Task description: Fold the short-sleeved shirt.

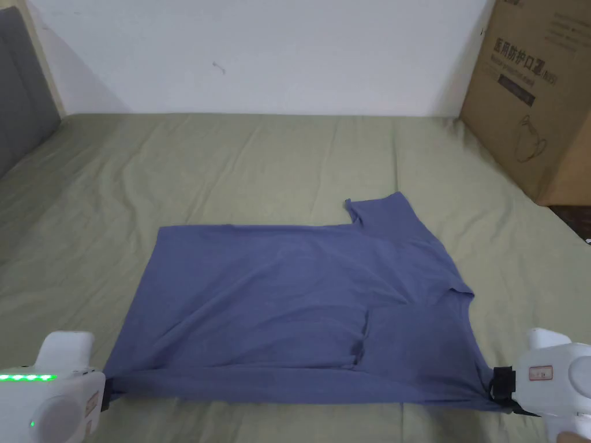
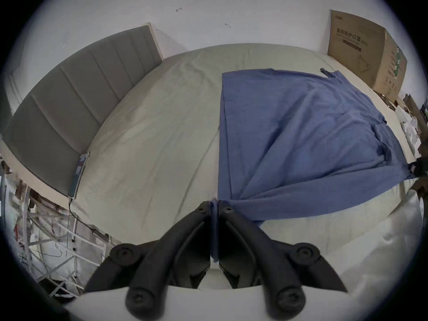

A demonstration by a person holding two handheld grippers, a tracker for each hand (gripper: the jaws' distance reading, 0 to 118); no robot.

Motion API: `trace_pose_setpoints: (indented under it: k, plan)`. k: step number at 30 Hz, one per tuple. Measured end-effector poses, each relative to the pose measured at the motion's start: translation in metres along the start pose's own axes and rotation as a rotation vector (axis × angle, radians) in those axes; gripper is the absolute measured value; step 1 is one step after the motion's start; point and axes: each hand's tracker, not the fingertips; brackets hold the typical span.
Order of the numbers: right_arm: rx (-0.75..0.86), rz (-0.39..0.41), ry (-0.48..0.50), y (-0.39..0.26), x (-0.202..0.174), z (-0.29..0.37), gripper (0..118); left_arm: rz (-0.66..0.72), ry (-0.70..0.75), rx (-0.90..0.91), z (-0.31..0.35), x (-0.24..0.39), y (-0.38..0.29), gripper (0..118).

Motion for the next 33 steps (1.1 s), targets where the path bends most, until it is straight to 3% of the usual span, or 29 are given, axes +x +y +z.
trace_pose_setpoints:
  k: [3,6,7,8,9,10,14,15,16,17,18,19,21,25,26,27,28,29,30,33]
  plan:
    - [0.014,0.002,0.004,0.005,-0.002,0.004,1,-0.012,0.004,0.007,0.000,0.002,0.000,14]
    - [0.047,0.059,0.015,0.003,-0.005,0.007,1,-0.012,0.026,-0.003,-0.004,0.000,0.001,22]
    - [0.042,0.072,0.018,0.002,-0.007,0.009,7,-0.009,0.025,-0.008,-0.005,-0.002,0.001,51]
    - [0.040,0.081,0.007,0.001,-0.008,0.011,26,0.007,0.021,-0.010,-0.004,-0.006,-0.001,76]
    - [0.035,0.087,-0.002,-0.001,-0.010,0.012,54,0.023,0.016,-0.009,-0.002,-0.008,-0.002,97]
    - [0.045,0.099,-0.007,-0.002,-0.007,0.014,68,0.036,-0.001,-0.009,0.003,-0.010,-0.002,108]
    - [0.087,0.106,0.020,-0.009,-0.005,0.031,68,0.031,-0.043,0.037,0.031,-0.009,-0.008,106]
    - [0.096,0.096,0.042,-0.010,-0.006,0.035,66,0.023,-0.066,0.045,0.037,-0.007,-0.010,101]
    - [0.104,0.096,0.052,-0.013,-0.007,0.039,50,0.026,-0.103,0.069,0.046,-0.005,-0.014,79]
    - [0.110,0.100,0.056,-0.016,-0.009,0.041,22,0.035,-0.134,0.072,0.050,-0.004,-0.018,48]
    - [0.118,0.105,0.054,-0.019,-0.010,0.041,2,0.037,-0.144,0.049,0.050,-0.002,-0.021,15]
    - [0.119,0.104,0.045,-0.024,-0.012,0.040,2,0.057,-0.137,0.027,0.048,-0.001,-0.027,1]
    - [0.070,0.118,0.106,-0.031,-0.014,0.035,1,0.068,-0.164,0.028,0.044,-0.002,-0.039,0]
    - [0.029,0.134,0.074,-0.039,-0.020,0.019,1,0.112,-0.153,-0.009,0.035,-0.007,-0.052,0]
    - [0.017,0.120,0.077,-0.038,-0.019,0.016,1,0.116,-0.150,0.005,0.034,-0.012,-0.053,5]
    - [0.015,0.114,0.087,-0.037,-0.018,0.015,1,0.119,-0.148,0.011,0.034,-0.015,-0.052,24]
    - [0.013,0.108,0.086,-0.036,-0.018,0.015,1,0.117,-0.130,0.005,0.036,-0.017,-0.048,62]
    - [0.013,0.109,0.084,-0.034,-0.018,0.015,1,0.120,-0.115,0.011,0.034,-0.021,-0.047,90]
    - [0.013,0.112,0.084,-0.033,-0.019,0.015,1,0.123,-0.110,0.013,0.031,-0.025,-0.045,104]
    - [0.006,0.116,0.086,-0.029,-0.019,0.011,1,0.197,-0.163,0.009,0.010,-0.048,-0.034,103]
